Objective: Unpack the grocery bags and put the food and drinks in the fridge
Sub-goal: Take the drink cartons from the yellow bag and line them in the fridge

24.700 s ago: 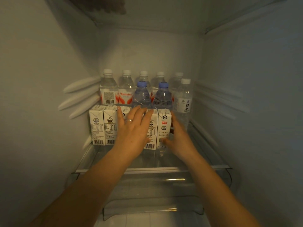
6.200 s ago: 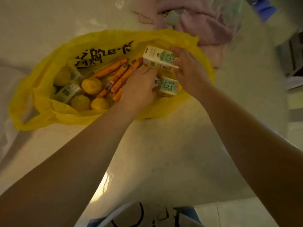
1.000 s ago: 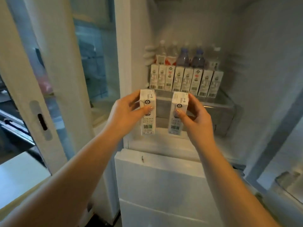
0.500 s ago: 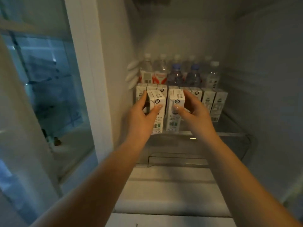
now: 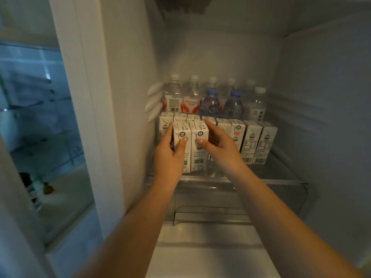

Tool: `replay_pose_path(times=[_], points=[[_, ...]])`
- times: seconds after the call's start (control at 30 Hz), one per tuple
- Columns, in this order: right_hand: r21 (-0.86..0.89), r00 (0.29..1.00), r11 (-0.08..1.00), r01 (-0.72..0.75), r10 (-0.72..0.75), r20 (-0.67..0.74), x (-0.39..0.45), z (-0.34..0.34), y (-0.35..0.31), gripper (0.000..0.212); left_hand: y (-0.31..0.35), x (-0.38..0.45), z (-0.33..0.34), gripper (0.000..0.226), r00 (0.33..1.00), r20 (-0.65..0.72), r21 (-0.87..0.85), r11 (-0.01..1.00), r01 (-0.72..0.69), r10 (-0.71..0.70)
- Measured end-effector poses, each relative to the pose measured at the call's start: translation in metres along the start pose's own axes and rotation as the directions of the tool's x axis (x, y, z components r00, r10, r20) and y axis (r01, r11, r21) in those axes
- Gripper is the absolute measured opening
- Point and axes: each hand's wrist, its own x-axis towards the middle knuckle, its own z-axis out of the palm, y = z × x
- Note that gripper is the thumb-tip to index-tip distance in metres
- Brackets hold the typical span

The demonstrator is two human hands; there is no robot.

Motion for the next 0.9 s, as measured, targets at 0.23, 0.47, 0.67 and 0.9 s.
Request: replay_pose_path(times=[0.23,0.47,0.67,0.9], points=[[0.034,1.000,0.999,-0.006,0.006,-0.009,0.002,0.004,0.015,0.054,-0.008,0.002,0.000,0.046,1.000,-0.027,0.047,0.999,-0.014,0.015],[-0.105,1.000,0.994,-0.002,0.003,0.014,-0.002,0.004,0.021,0.064,-0.016,-0.008,-0.001,0.053,0.999,0.019,0.096,0.994,-0.048,0.047],[-0.325,0.992,0.938,0.122,-0.105,0.069,-0.018,0.007,0.029,0.079,-0.015,-0.045,0.004,0.068,0.994,0.019,0.296,0.949,-0.104,0.103],[-0.362,0.983,0.916,0.175,-0.181,0.016,-0.011,0.018,0.033,0.076,-0.018,-0.049,0.015,0.072,0.993,-0.015,0.350,0.931,-0.105,0.118]])
